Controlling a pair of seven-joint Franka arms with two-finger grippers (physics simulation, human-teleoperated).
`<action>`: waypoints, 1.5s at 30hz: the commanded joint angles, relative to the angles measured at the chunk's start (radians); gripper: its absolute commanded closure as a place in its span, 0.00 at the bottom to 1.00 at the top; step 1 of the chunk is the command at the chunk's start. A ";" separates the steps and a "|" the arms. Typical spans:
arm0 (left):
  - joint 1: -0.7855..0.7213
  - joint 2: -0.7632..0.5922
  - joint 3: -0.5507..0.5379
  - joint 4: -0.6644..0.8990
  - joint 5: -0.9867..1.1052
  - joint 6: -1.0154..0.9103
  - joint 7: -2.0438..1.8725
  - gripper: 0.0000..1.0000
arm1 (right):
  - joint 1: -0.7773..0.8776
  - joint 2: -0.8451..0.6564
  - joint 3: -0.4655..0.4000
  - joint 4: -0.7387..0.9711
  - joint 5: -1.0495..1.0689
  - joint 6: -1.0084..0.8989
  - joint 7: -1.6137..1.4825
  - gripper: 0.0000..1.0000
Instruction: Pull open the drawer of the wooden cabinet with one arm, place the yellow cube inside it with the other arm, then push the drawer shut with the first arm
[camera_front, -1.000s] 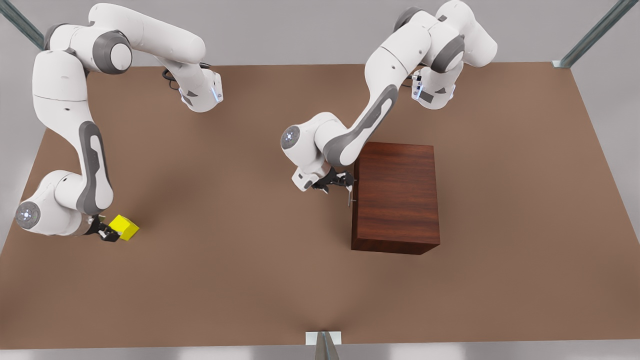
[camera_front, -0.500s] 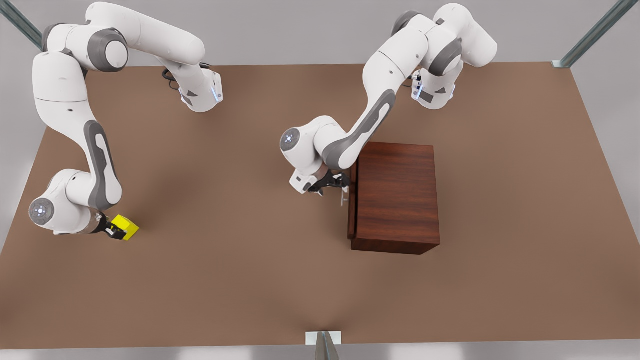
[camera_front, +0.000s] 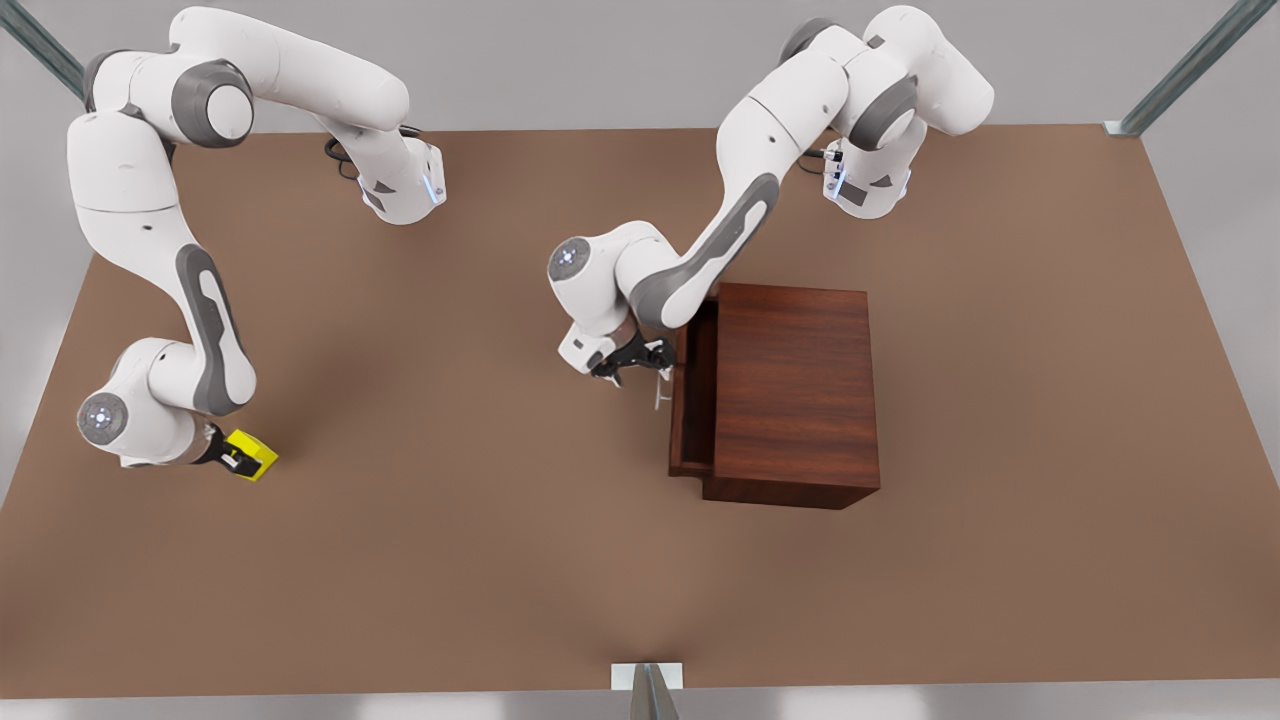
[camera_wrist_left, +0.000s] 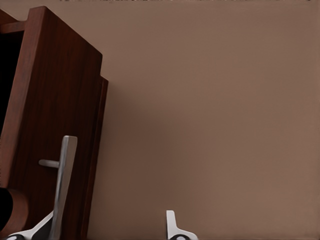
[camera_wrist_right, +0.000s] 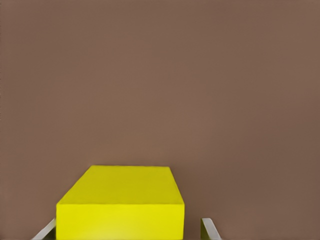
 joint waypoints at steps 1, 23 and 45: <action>-0.003 -0.002 0.000 0.001 0.001 0.021 -0.049 0.00 | 0.000 0.004 0.004 0.000 -0.001 0.021 0.014 0.00; -0.046 -0.002 -0.011 0.015 0.001 0.039 -0.102 0.00 | -0.011 -0.024 0.015 -0.012 0.005 0.035 0.085 0.27; -0.074 -0.101 -0.077 0.017 -0.014 -0.168 -0.067 0.00 | 0.055 -0.141 0.191 0.221 0.071 -0.422 0.459 0.29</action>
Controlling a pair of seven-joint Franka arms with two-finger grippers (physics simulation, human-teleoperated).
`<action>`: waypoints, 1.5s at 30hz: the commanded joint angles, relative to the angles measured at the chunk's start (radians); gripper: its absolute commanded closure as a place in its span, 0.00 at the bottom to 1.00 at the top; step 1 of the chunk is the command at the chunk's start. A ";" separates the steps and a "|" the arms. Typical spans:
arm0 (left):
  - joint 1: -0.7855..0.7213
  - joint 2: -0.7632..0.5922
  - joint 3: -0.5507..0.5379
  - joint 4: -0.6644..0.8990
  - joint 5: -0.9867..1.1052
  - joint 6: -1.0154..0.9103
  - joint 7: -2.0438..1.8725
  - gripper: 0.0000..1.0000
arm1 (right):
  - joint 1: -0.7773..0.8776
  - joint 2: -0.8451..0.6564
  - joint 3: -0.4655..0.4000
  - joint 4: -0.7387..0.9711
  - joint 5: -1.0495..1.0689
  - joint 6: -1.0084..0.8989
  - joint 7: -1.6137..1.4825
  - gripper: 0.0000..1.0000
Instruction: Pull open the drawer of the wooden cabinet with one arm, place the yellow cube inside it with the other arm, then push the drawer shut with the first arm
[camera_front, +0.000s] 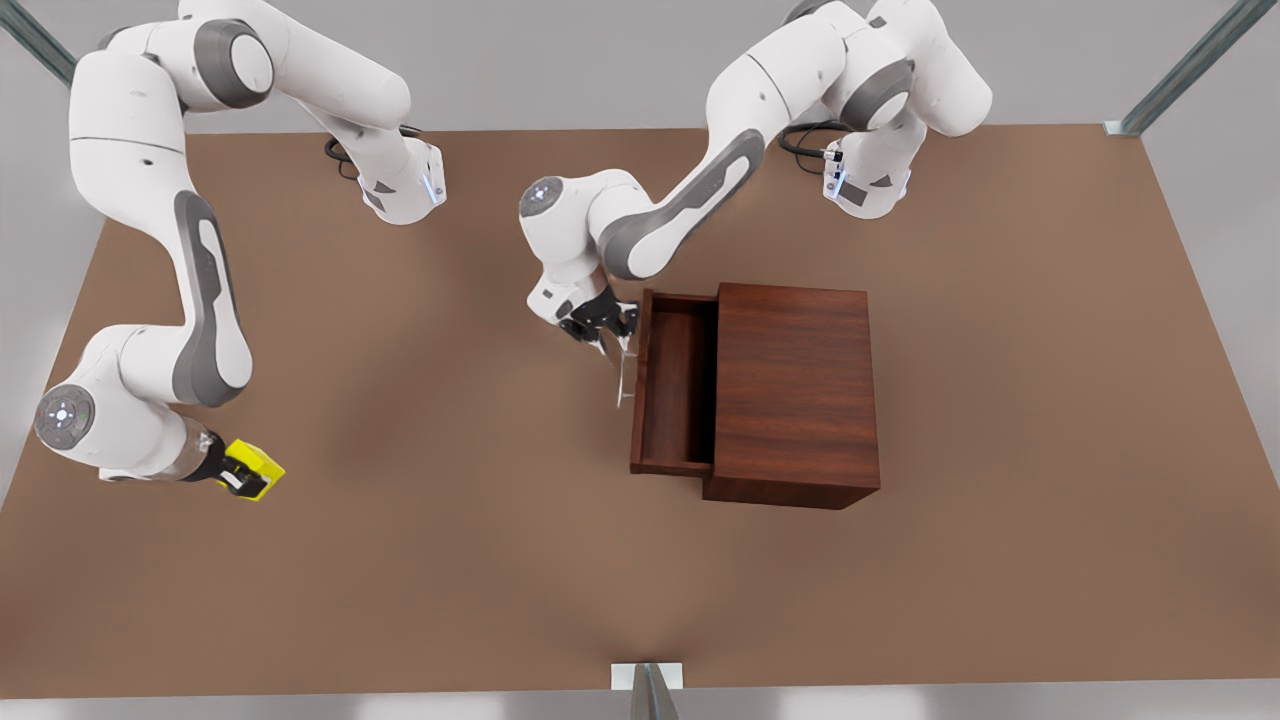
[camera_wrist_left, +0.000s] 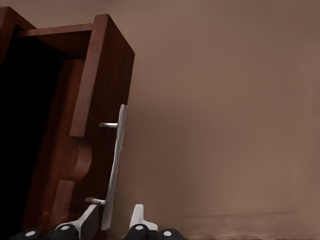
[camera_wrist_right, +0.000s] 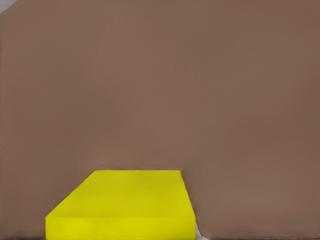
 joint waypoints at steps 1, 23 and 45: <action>-0.004 -0.054 -0.025 -0.002 -0.061 -0.148 0.035 0.00 | 0.000 -0.002 0.016 0.018 -0.003 -0.110 0.258 0.29; 0.953 -0.521 0.005 -0.212 -0.451 -0.291 1.136 0.00 | 0.790 0.053 0.078 0.373 0.124 -0.193 1.825 0.30; 0.945 -0.442 -0.003 -0.126 -0.512 -0.383 1.121 0.00 | 1.117 0.238 -0.137 0.521 0.104 -0.066 2.342 0.31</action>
